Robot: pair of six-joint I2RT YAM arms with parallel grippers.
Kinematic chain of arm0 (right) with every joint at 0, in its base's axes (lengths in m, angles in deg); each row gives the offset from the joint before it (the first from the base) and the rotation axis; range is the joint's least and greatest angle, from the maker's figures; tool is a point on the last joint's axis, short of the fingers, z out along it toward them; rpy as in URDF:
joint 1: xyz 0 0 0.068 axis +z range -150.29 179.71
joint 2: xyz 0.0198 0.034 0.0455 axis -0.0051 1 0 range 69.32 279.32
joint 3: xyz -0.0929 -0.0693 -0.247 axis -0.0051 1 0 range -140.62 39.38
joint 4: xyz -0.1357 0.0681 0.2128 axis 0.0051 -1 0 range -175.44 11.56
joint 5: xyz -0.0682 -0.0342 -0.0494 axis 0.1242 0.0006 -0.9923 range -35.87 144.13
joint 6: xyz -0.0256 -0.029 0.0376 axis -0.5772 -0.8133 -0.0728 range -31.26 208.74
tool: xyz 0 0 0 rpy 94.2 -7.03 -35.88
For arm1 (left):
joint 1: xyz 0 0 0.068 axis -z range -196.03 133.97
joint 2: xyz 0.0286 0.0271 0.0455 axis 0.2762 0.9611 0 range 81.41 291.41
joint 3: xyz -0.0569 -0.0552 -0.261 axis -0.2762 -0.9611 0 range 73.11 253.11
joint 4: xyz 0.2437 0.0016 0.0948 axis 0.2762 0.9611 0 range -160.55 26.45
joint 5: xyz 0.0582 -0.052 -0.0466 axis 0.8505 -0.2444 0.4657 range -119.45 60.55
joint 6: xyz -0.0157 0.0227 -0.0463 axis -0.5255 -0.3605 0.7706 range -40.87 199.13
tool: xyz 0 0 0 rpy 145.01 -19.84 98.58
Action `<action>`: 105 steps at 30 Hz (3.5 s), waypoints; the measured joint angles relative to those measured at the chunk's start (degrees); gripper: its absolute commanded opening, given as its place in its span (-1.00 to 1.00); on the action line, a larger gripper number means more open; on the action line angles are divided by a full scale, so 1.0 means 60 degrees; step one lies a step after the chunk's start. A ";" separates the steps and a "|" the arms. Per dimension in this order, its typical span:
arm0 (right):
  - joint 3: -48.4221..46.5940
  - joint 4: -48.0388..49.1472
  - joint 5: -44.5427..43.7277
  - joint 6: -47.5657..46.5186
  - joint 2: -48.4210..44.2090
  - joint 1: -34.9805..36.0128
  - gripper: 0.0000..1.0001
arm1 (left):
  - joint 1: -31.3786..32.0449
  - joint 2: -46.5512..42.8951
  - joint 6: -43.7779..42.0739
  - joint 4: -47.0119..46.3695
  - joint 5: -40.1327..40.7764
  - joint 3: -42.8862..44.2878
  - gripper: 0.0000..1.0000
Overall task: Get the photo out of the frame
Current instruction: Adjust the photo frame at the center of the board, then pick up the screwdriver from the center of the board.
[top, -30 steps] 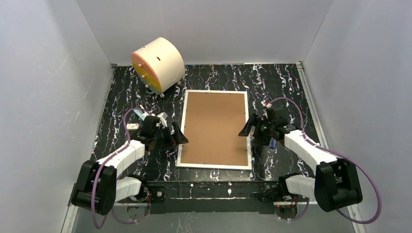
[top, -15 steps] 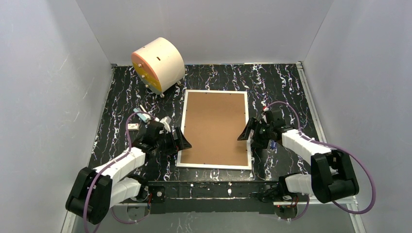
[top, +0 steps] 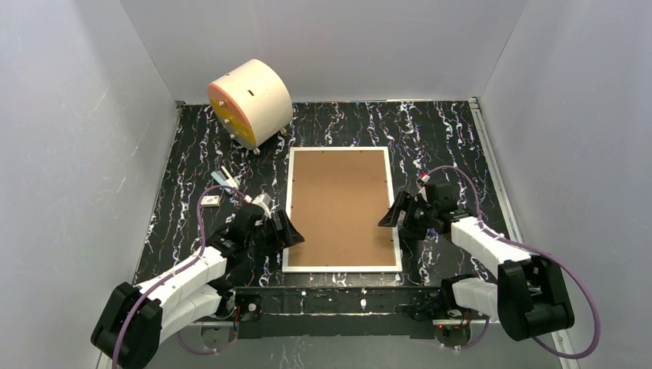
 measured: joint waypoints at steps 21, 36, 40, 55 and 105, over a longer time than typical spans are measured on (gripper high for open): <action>0.0780 0.0051 0.0040 0.0448 -0.0973 0.0022 0.72 | 0.1049 -0.0721 0.0754 0.0732 0.1126 -0.0120 0.52; 0.0226 -0.0131 -0.1224 0.1024 -0.0426 0.1060 0.64 | 0.1297 -0.0273 0.0441 0.1741 0.1326 0.0506 0.59; 0.0229 -0.0280 -0.1789 0.1282 -0.0572 0.1548 0.56 | 0.1297 -0.0178 0.0317 0.1909 0.1377 0.0616 0.60; -0.1002 -0.2452 -0.3413 0.1690 -0.0663 0.2696 0.91 | 0.1399 -0.0368 0.0215 0.2175 0.1432 0.0667 0.88; -0.2346 -0.2947 -0.5508 -0.0321 0.2211 -0.1512 0.25 | 0.0958 0.1406 -0.3960 0.4980 0.4608 0.4484 0.97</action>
